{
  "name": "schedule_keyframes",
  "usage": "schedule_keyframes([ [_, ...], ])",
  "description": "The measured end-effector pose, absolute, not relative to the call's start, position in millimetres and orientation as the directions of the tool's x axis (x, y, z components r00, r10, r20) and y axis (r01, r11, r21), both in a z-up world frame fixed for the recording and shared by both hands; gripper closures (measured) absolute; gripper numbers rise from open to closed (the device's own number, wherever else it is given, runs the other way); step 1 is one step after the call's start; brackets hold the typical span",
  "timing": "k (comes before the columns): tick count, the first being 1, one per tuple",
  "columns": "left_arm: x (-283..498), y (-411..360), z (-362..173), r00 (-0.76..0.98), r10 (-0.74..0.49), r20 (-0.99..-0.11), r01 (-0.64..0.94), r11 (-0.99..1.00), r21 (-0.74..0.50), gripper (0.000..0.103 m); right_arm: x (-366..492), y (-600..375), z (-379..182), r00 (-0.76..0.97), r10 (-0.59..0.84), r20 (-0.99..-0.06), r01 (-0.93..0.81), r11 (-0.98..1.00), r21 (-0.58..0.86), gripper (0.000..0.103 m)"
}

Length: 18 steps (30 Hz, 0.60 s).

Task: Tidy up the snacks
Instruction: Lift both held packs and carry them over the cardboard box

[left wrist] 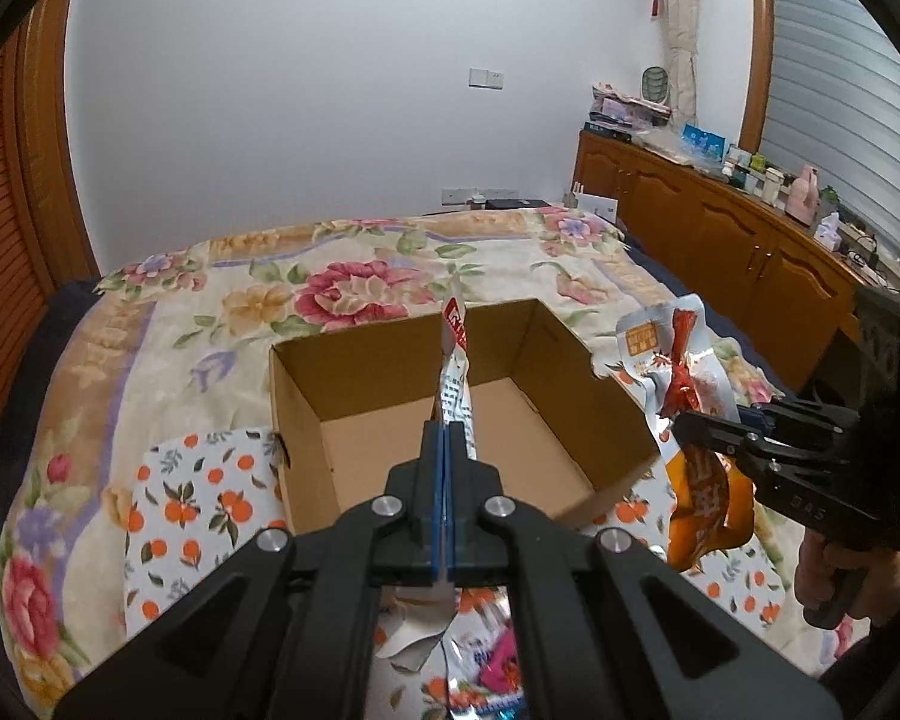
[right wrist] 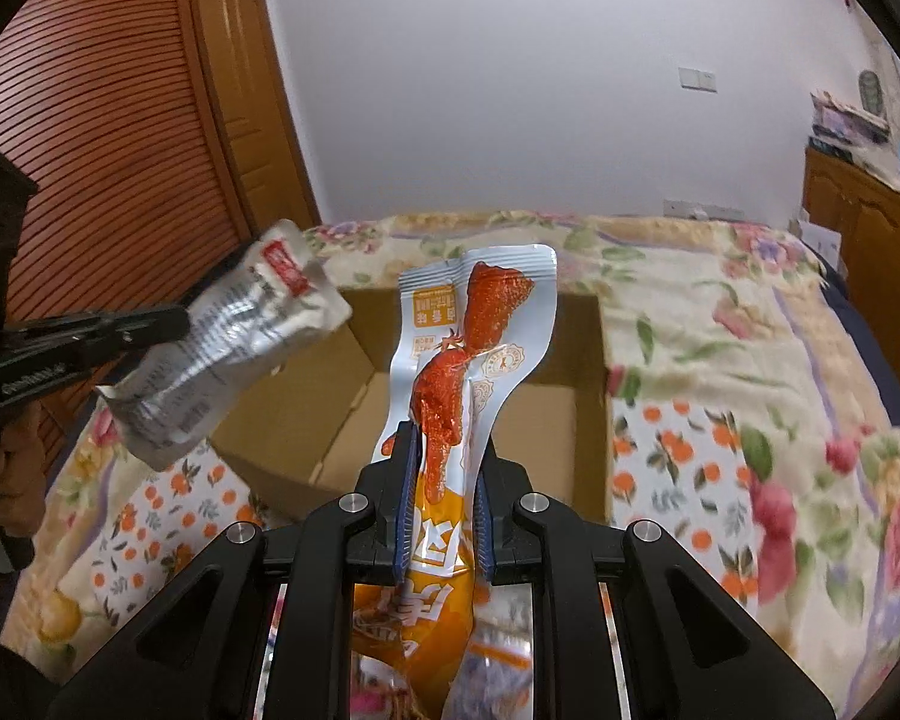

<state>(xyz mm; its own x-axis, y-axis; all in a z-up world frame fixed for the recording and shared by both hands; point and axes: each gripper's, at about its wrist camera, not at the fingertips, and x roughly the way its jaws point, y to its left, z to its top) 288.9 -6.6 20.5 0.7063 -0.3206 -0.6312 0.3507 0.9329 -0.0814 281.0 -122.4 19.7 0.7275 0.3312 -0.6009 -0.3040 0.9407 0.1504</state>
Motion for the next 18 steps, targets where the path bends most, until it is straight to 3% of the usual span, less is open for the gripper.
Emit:
schedule_keyframes([
  [18, 376.6, -7.3, -38.1, 0.671, -0.266, -0.692, 0.305, 0.95, -0.069, 0.103, 388.0, -97.6, -4.1, 0.7, 0.315, -0.641, -0.298, 0.944, 0.139, 0.089],
])
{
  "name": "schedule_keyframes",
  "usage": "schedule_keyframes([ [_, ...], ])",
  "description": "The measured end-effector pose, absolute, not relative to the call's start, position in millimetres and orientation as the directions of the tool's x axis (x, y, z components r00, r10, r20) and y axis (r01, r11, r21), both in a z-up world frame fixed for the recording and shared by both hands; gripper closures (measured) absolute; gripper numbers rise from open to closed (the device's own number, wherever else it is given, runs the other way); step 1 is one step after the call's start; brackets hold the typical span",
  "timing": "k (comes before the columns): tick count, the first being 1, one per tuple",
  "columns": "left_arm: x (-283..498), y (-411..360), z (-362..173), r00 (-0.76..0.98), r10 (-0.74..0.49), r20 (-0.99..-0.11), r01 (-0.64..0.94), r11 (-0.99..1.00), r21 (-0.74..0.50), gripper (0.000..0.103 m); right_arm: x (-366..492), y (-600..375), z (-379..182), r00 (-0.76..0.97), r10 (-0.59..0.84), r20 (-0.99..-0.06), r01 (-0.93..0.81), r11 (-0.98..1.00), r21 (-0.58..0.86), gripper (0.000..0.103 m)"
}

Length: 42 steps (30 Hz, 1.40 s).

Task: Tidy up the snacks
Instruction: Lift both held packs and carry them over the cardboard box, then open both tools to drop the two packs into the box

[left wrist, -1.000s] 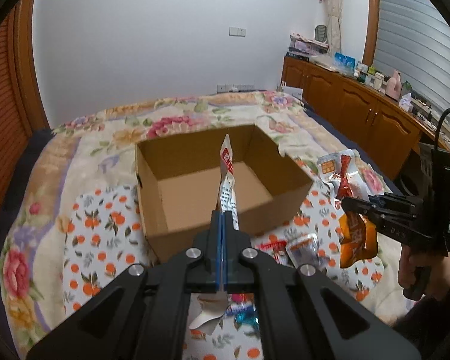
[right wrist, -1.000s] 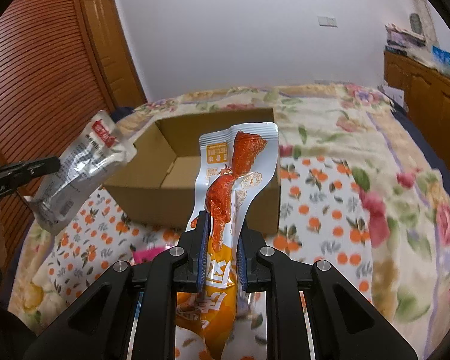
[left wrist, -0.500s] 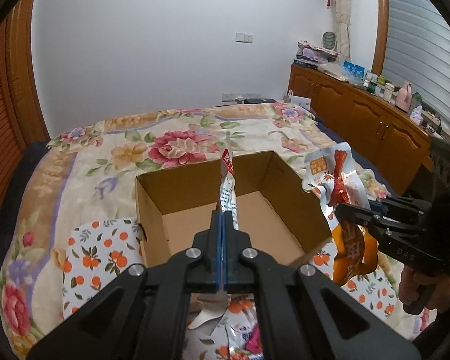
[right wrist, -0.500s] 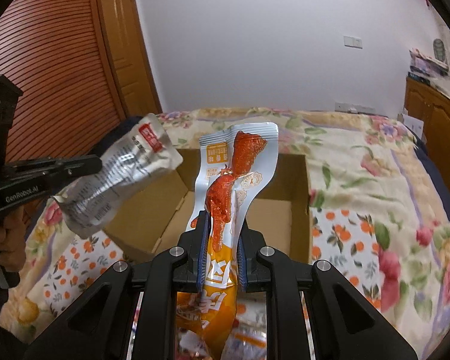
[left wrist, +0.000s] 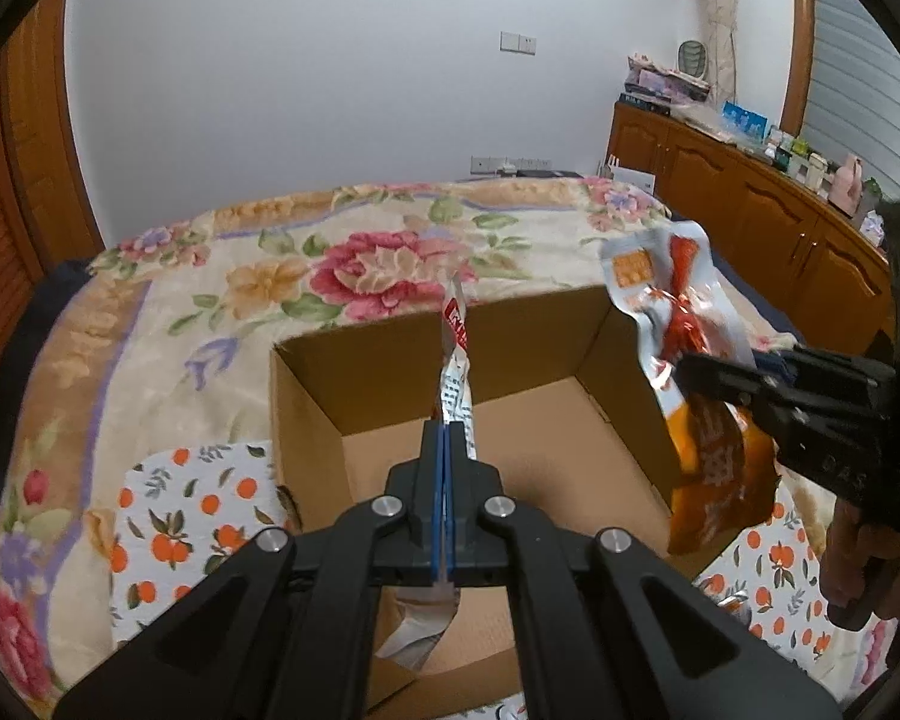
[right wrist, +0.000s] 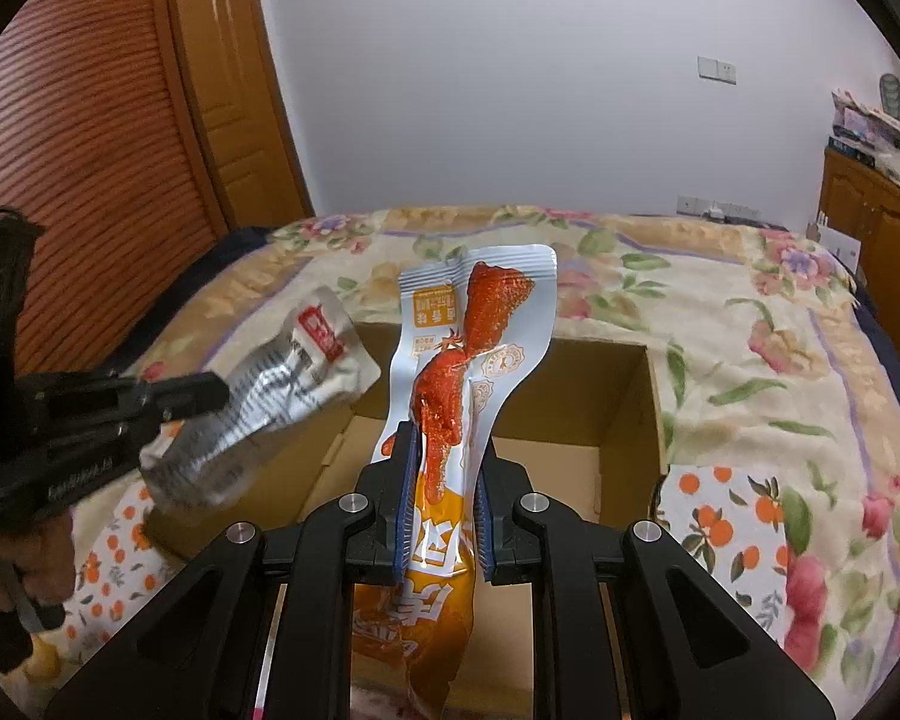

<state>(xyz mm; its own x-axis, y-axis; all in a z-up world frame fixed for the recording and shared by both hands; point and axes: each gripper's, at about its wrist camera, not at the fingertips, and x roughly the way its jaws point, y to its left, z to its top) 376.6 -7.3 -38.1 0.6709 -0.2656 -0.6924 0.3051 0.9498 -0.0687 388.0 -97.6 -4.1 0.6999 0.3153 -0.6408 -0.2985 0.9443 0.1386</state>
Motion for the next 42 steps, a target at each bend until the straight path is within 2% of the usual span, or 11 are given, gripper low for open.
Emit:
schedule_keyframes([
  [13, 371.2, -21.7, -84.8, 0.617, -0.26, -0.743, 0.331, 0.942, -0.055, 0.103, 400.4, -89.2, -62.8, 0.641, 0.23, -0.733, -0.247, 0.965, 0.087, 0.089],
  [24, 367.4, -22.2, -86.8, 0.619, -0.249, -0.745, 0.318, 0.947, -0.053, 0.103, 399.6, -86.5, -74.5, 0.618, 0.203, -0.759, -0.237, 0.969, 0.066, 0.087],
  [25, 365.8, -21.5, -85.9, 0.618, -0.248, -0.746, 0.316, 0.947, -0.053, 0.103, 399.0, -86.6, -74.8, 0.617, 0.2, -0.761, -0.237, 0.969, 0.063, 0.085],
  [27, 360.3, -19.8, -82.8, 0.615, -0.249, -0.748, 0.314, 0.948, -0.057, 0.103, 395.9, -87.4, -73.4, 0.615, 0.203, -0.762, -0.238, 0.969, 0.066, 0.072],
  [29, 352.4, -17.8, -77.9, 0.616, -0.254, -0.745, 0.315, 0.947, -0.063, 0.103, 388.3, -90.8, -67.8, 0.623, 0.215, -0.752, -0.239, 0.968, 0.078, 0.072],
  [31, 342.9, -16.2, -72.1, 0.617, -0.261, -0.742, 0.317, 0.946, -0.069, 0.098, 376.2, -95.9, -58.2, 0.631, 0.233, -0.74, -0.24, 0.966, 0.099, 0.072],
  [34, 321.8, -16.8, -60.8, 0.62, -0.264, -0.739, 0.32, 0.945, -0.069, 0.082, 350.3, -104.3, -40.2, 0.642, 0.253, -0.724, -0.248, 0.962, 0.116, 0.072],
  [36, 305.3, -18.7, -52.3, 0.63, -0.262, -0.731, 0.322, 0.945, -0.061, 0.064, 330.8, -107.8, -28.9, 0.65, 0.257, -0.715, -0.251, 0.961, 0.117, 0.07],
  [40, 272.8, -22.7, -40.4, 0.636, -0.259, -0.727, 0.319, 0.946, -0.057, 0.06, 288.2, -117.3, -10.1, 0.666, 0.27, -0.696, -0.251, 0.959, 0.132, 0.064],
  [42, 257.0, -25.2, -39.0, 0.621, -0.268, -0.736, 0.32, 0.944, -0.074, 0.058, 272.4, -120.9, -5.0, 0.67, 0.272, -0.691, -0.247, 0.959, 0.138, 0.058],
])
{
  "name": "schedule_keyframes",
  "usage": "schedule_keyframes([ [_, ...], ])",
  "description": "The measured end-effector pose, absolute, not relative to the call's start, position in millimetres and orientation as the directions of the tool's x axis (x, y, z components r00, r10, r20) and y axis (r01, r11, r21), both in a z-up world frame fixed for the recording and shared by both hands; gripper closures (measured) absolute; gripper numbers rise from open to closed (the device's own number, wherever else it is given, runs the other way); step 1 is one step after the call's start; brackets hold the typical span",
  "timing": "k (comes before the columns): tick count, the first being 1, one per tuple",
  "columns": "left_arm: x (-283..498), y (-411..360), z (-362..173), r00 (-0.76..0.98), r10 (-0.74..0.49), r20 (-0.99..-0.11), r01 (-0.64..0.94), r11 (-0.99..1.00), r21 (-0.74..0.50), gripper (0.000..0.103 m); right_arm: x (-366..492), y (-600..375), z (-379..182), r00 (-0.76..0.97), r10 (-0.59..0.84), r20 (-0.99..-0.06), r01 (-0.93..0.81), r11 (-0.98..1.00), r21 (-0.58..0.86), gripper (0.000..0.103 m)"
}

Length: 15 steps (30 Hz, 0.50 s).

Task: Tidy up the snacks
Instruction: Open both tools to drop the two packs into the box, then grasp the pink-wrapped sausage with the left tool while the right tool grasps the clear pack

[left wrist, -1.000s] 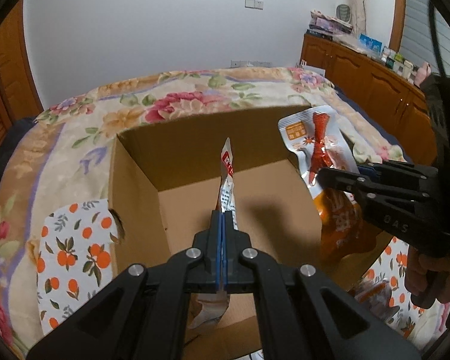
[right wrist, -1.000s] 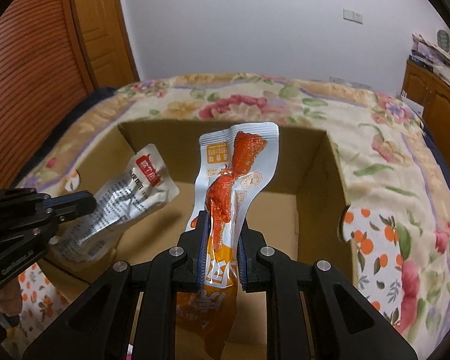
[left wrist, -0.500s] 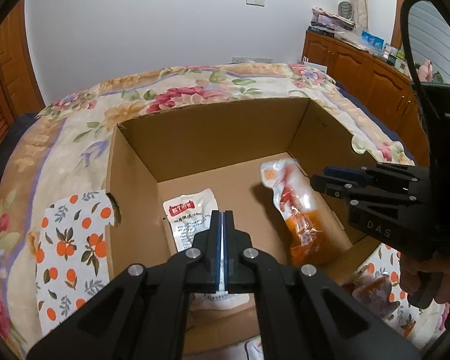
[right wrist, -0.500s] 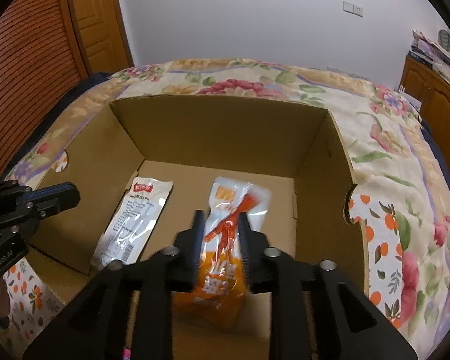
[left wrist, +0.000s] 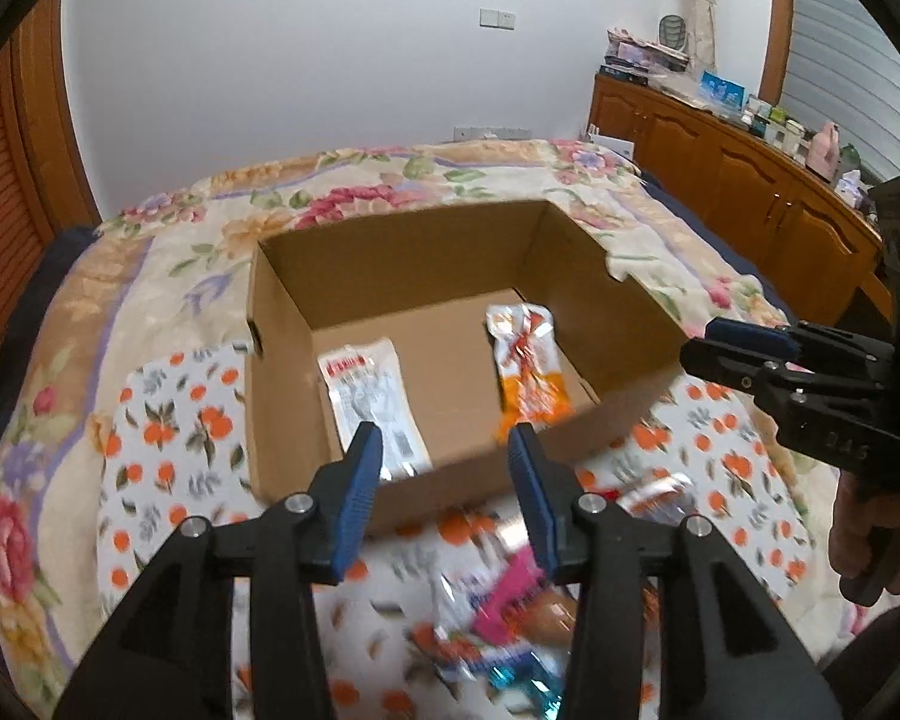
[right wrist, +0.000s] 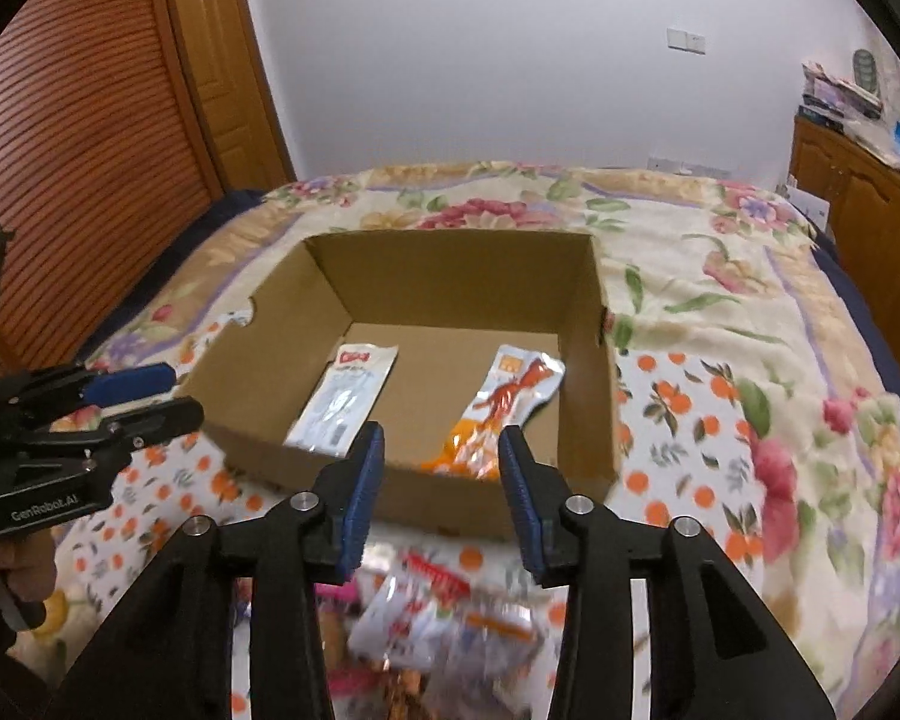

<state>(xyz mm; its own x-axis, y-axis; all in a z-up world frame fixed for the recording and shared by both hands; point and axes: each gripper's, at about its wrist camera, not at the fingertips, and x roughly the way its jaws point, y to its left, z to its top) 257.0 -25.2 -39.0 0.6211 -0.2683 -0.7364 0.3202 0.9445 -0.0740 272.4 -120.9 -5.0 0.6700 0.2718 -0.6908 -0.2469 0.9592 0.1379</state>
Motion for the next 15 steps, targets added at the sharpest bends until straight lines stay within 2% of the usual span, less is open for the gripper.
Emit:
schedule_keyframes([
  [4, 228.7, -33.1, -42.0, 0.598, -0.276, -0.753, 0.311, 0.945, -0.099, 0.052, 241.6, -125.7, -1.1, 0.679, 0.266, -0.684, -0.241, 0.961, 0.134, 0.048],
  [5, 222.9, -35.5, -43.4, 0.593, -0.275, -0.757, 0.311, 0.945, -0.101, 0.043, 235.0, -127.6, -1.4, 0.681, 0.264, -0.683, -0.237, 0.962, 0.135, 0.044],
  [6, 216.4, -38.3, -44.8, 0.591, -0.272, -0.76, 0.308, 0.946, -0.1, 0.025, 231.0, -129.3, -2.0, 0.681, 0.265, -0.683, -0.234, 0.962, 0.14, 0.038],
  [8, 204.2, -41.6, -44.8, 0.608, -0.269, -0.747, 0.298, 0.949, -0.099, 0.01, 221.0, -134.6, -4.4, 0.68, 0.267, -0.683, -0.221, 0.963, 0.156, 0.03],
  [10, 193.1, -45.1, -43.8, 0.627, -0.264, -0.733, 0.29, 0.952, -0.095, 0.01, 212.2, -138.7, -7.2, 0.683, 0.264, -0.681, -0.213, 0.964, 0.16, 0.02],
  [11, 188.9, -46.8, -43.9, 0.629, -0.261, -0.733, 0.286, 0.954, -0.094, 0.01, 209.1, -140.7, -8.6, 0.685, 0.259, -0.681, -0.207, 0.965, 0.159, 0.012],
  [14, 179.9, -48.2, -45.0, 0.639, -0.254, -0.726, 0.273, 0.957, -0.094, 0.01, 200.0, -146.7, -13.4, 0.688, 0.246, -0.683, -0.196, 0.969, 0.152, 0.006],
  [15, 177.3, -48.2, -45.6, 0.642, -0.252, -0.724, 0.269, 0.958, -0.096, 0.009, 197.1, -148.1, -15.5, 0.69, 0.234, -0.685, -0.19, 0.972, 0.141, 0.001],
])
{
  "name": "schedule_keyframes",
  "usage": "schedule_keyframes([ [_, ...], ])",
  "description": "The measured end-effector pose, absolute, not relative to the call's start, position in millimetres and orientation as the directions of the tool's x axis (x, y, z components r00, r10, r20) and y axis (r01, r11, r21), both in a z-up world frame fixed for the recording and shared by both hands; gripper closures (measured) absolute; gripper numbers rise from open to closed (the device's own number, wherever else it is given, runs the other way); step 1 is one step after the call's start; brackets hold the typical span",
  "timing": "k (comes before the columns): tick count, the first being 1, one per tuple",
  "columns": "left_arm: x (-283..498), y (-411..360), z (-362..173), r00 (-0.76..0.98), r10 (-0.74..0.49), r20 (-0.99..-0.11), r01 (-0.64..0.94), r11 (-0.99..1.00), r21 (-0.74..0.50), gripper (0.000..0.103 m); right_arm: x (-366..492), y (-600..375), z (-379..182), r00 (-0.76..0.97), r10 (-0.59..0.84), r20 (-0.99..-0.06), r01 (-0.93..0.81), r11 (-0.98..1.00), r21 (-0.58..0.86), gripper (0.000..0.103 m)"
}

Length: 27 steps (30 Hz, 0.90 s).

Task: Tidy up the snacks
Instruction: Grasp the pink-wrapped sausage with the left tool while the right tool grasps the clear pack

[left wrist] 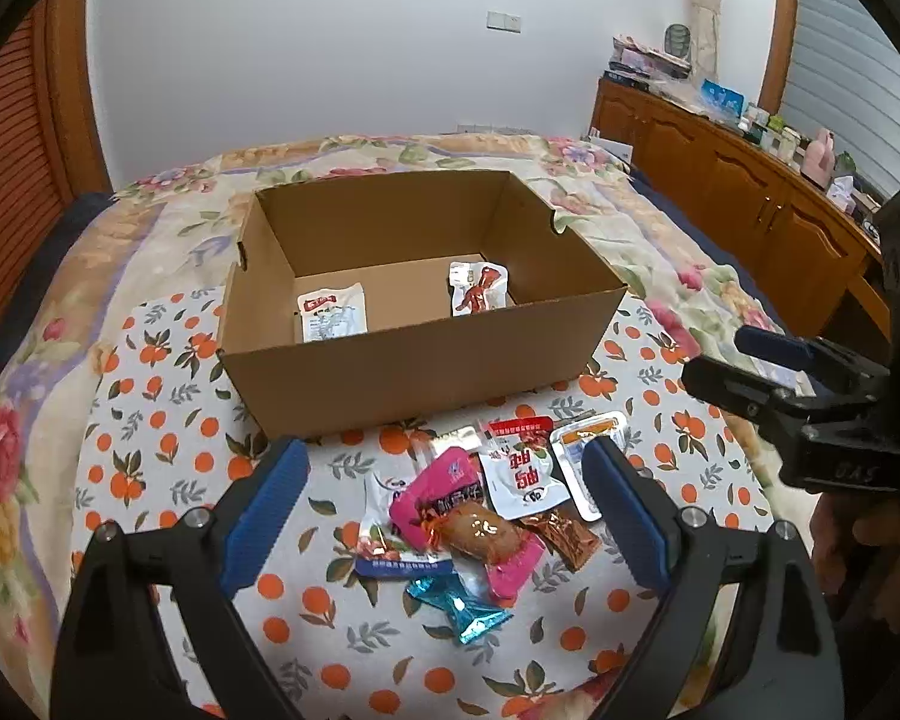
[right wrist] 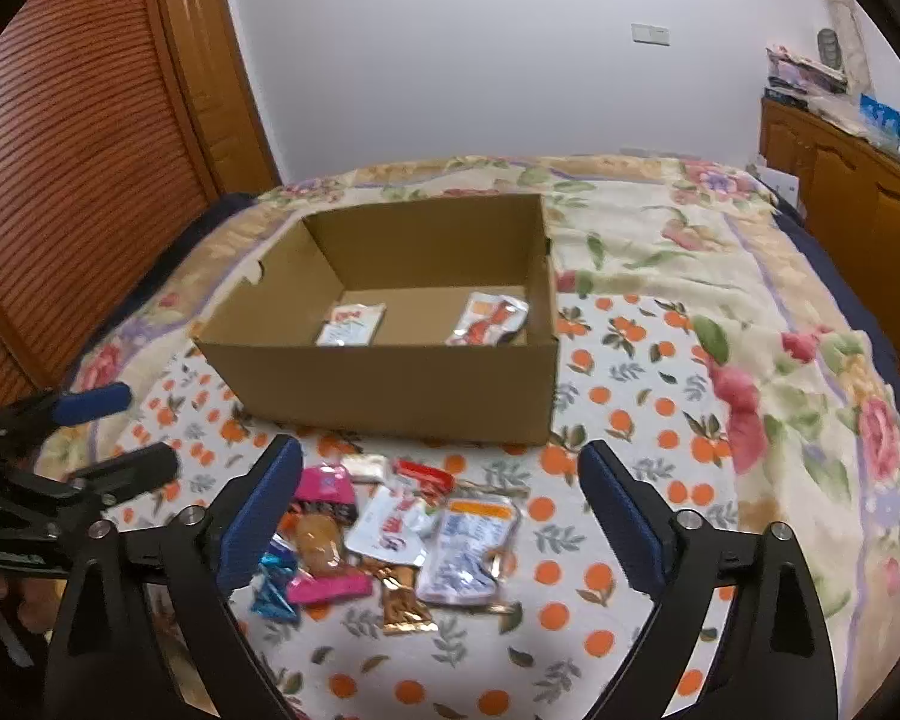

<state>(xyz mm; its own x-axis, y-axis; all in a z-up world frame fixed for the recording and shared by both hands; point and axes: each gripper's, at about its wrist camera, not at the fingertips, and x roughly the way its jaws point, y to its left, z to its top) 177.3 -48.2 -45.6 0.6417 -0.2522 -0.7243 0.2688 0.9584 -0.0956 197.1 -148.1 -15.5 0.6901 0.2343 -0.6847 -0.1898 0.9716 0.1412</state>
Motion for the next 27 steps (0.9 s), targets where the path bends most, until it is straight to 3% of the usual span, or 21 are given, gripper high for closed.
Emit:
schedule_keyframes([
  [27, 181.6, -62.1, -121.4, 0.583, -0.239, -0.777, 0.172, 0.97, -0.17, 0.008, 204.5, -155.3, -88.5, 0.596, 0.272, -0.755, -0.205, 0.961, 0.185, 0.0],
])
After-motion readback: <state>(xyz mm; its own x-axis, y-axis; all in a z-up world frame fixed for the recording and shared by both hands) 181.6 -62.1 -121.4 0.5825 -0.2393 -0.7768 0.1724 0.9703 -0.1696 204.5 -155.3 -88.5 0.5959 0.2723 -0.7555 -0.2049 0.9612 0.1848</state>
